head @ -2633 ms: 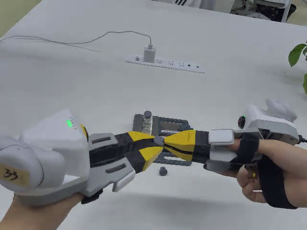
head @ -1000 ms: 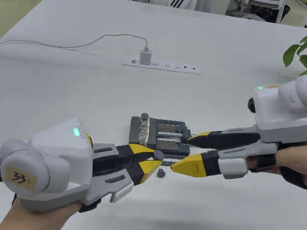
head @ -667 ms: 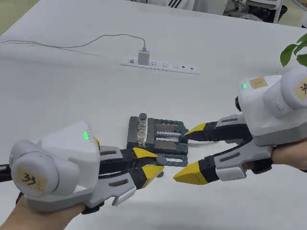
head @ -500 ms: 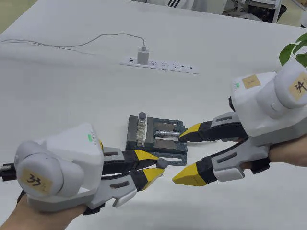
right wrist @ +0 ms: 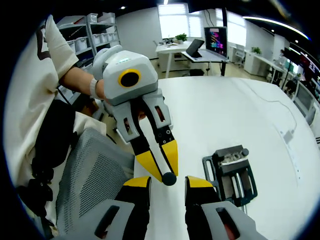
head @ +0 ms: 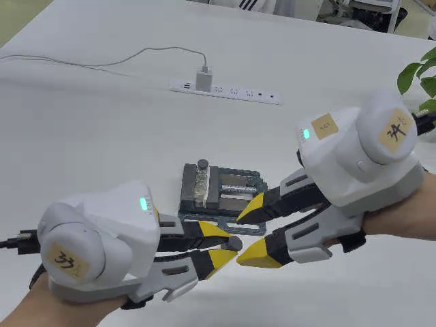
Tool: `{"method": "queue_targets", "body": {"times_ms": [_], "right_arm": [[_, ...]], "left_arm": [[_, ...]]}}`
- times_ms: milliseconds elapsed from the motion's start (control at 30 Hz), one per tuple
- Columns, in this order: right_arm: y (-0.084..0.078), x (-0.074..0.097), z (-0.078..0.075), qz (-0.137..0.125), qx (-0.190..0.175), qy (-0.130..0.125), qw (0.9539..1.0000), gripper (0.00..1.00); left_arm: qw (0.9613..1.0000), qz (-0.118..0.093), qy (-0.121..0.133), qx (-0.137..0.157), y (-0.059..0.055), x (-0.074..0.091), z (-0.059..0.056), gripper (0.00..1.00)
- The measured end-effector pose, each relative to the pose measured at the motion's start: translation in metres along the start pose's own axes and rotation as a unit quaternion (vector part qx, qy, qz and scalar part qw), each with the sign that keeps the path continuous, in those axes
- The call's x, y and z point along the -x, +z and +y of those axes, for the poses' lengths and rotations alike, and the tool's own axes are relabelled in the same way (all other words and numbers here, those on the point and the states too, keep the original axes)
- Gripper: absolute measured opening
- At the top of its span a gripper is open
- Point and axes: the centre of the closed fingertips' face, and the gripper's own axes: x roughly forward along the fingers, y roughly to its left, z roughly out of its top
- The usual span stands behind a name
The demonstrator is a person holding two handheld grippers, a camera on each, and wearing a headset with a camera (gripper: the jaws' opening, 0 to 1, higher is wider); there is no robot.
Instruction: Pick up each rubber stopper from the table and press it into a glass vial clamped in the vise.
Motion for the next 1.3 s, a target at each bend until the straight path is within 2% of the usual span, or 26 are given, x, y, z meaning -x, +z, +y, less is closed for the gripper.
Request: {"method": "queue_targets", "body": {"times_ms": [267,500,933,1300], "right_arm": [[-0.0009,-0.003,0.0053,0.012,0.005,0.015,0.9998,0.13],[-0.0038,-0.0026,0.0056,0.029,0.019,0.015,0.9993,0.1],[-0.0089,-0.0015,0.0066,0.059,0.05,0.02,0.9968,0.08],[-0.0077,-0.0014,0.0064,0.066,0.052,0.025,0.9962,0.07]], "left_arm": [[1.0,0.002,-0.005,-0.001,-0.0005,0.0003,-0.0023,0.05],[0.9999,0.004,-0.012,-0.003,-0.0006,-0.001,-0.0054,0.05],[0.9998,0.005,-0.018,-0.004,0.0006,-0.0034,-0.0078,0.05],[0.9998,0.005,-0.018,-0.007,0.0017,-0.0023,-0.0076,0.05]]}}
